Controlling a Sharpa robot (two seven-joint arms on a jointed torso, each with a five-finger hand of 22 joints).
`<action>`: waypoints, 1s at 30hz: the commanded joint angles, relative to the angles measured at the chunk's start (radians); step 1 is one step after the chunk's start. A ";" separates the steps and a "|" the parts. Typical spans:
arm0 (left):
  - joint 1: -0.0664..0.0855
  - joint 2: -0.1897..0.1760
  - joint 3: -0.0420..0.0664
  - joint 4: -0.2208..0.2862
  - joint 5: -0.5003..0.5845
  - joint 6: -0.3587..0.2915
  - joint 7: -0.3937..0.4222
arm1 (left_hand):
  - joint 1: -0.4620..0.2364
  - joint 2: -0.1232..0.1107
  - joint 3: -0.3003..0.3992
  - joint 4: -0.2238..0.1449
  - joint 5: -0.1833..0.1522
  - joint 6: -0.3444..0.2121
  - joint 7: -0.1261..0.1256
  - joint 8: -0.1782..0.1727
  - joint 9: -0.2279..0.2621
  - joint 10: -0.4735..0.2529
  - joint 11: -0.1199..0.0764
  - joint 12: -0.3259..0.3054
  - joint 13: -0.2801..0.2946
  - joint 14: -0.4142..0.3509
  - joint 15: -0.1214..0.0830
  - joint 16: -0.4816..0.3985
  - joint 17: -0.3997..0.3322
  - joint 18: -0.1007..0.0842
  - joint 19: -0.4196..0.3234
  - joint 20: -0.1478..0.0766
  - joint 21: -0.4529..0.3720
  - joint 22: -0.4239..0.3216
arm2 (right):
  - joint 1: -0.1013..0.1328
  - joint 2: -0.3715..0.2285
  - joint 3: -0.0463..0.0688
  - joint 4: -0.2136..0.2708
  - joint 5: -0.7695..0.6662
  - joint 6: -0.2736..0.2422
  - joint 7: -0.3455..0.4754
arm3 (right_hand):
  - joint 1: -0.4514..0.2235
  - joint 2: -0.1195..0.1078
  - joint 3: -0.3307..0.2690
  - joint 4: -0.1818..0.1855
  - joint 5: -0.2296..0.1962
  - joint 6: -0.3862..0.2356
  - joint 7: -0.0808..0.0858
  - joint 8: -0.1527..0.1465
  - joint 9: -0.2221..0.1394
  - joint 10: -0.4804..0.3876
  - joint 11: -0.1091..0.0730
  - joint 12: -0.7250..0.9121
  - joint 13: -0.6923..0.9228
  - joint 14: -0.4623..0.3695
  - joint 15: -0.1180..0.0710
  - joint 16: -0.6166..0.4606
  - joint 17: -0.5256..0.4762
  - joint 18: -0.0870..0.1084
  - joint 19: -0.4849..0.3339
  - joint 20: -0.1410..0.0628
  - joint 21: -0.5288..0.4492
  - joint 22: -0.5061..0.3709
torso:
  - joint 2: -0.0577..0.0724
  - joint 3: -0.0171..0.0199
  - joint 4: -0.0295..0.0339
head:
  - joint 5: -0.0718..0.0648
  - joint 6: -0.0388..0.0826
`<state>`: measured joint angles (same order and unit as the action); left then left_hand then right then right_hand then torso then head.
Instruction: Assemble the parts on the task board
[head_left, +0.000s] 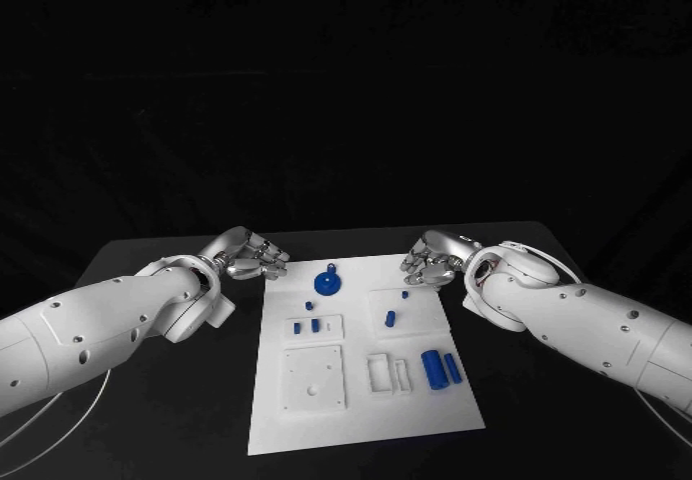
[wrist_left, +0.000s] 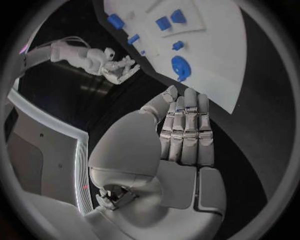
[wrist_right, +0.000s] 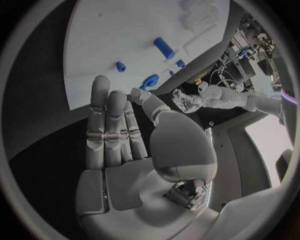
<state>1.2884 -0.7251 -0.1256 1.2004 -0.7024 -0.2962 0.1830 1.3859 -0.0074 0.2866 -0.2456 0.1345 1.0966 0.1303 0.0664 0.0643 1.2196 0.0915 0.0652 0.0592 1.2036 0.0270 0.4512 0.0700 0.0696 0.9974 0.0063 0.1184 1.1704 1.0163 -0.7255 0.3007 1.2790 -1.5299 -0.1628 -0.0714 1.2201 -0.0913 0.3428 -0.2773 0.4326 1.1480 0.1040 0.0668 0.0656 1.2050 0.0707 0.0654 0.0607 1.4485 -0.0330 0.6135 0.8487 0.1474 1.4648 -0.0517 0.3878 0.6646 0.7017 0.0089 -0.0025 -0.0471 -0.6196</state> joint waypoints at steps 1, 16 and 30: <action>0.003 -0.012 0.002 0.030 0.319 -0.008 0.095 | -0.031 0.004 0.029 0.012 0.000 -0.017 0.010 -0.001 0.001 -0.044 0.022 0.002 0.001 -0.023 0.043 -0.197 -0.003 -0.011 -0.060 0.044 -0.055 -0.103 | -0.003 0.004 -0.009 0.008 -0.168 0.047 -0.045 | 0.000 -0.017 0.004 0.001 -0.019 -0.006 0.005 -0.004 -0.001 -0.014 0.002 -0.006 -0.001 0.013 0.004 0.009 0.002 -0.008 0.012 -0.001 0.008 0.004 | 0.001 0.0003 -0.0019 | 0.000 0.004; 0.010 -0.031 0.003 0.073 0.408 0.010 0.173 | -0.019 -0.012 0.001 0.033 0.009 -0.018 0.007 -0.002 0.000 -0.067 0.026 -0.005 -0.002 0.016 0.065 -0.389 0.001 -0.007 -0.040 0.066 -0.051 -0.416 | -0.006 0.018 -0.048 0.022 -0.255 0.044 -0.081 | 0.023 -0.041 0.000 0.013 -0.081 -0.019 0.006 -0.004 -0.001 -0.029 0.006 -0.006 -0.001 0.012 0.010 0.066 -0.001 0.002 0.029 0.006 0.015 0.031 | 0.003 -0.0007 -0.0011 | 0.010 0.001; 0.010 -0.029 0.004 0.074 0.410 0.007 0.188 | -0.018 -0.010 -0.003 0.032 0.009 -0.018 0.008 -0.002 0.000 -0.079 0.029 -0.005 -0.002 0.010 0.068 -0.389 0.001 -0.007 -0.037 0.068 -0.051 -0.450 | -0.014 0.032 -0.066 0.015 -0.258 0.028 -0.069 | 0.027 -0.033 0.097 0.003 -0.125 0.016 0.002 -0.003 0.000 0.018 -0.005 -0.007 -0.001 0.008 0.002 0.099 -0.010 0.000 0.030 -0.001 0.029 0.064 | 0.002 0.0009 -0.0025 | 0.013 -0.005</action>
<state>1.2967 -0.7561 -0.1234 1.2733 -0.3077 -0.2954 0.3442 1.3605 -0.0159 0.2897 -0.2148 0.1403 1.0823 0.1371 0.0665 0.0641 1.1470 0.1200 0.0617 0.0582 1.2134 0.0911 0.0656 0.0700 0.0538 0.9546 0.0712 0.0633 0.7182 1.0051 -0.6951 0.2355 1.2943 -1.7683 -0.1322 -0.1445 1.2415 -0.1226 0.4348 -0.2738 0.3099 1.1566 0.1060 0.0668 0.0656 1.2184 0.0659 0.0614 0.0599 1.4595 -0.0289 0.7100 0.8376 0.1445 1.4648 -0.0515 0.4149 0.7266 0.7045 0.0089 -0.0045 -0.0350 -0.6239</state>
